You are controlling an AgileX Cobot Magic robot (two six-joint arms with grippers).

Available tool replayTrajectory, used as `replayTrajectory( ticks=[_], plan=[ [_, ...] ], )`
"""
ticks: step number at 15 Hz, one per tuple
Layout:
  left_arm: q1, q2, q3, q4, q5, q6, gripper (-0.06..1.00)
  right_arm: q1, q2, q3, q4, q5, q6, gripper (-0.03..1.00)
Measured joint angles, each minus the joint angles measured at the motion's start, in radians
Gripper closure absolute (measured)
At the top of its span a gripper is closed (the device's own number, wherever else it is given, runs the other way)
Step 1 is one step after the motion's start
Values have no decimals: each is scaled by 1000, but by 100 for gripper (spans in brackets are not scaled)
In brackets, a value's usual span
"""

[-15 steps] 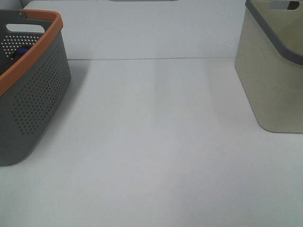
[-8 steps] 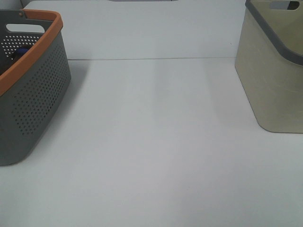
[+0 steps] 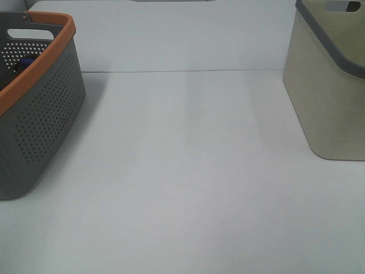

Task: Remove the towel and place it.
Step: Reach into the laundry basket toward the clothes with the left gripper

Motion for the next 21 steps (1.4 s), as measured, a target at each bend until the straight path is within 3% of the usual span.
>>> replayTrajectory(
  ticks=[3, 7, 8, 12, 15, 21],
  plan=[
    [0, 256, -169, -13, 0, 268, -4, 0, 0, 0, 0, 0, 0, 1],
    [0, 593, -352, -13, 0, 709, -4, 0, 0, 0, 0, 0, 0, 1],
    [0, 763, -441, -8, -2, 822, -4, 0, 0, 0, 0, 0, 0, 1],
    [0, 999, -609, 87, -27, 902, -4, 0, 0, 0, 0, 0, 0, 1],
    [3, 1174, -668, 224, -171, 943, -1, 0, 0, 0, 0, 0, 0, 1],
    [3, 1433, -680, 277, -304, 1010, 1, 0, 0, 0, 0, 0, 0, 1]
  ],
)
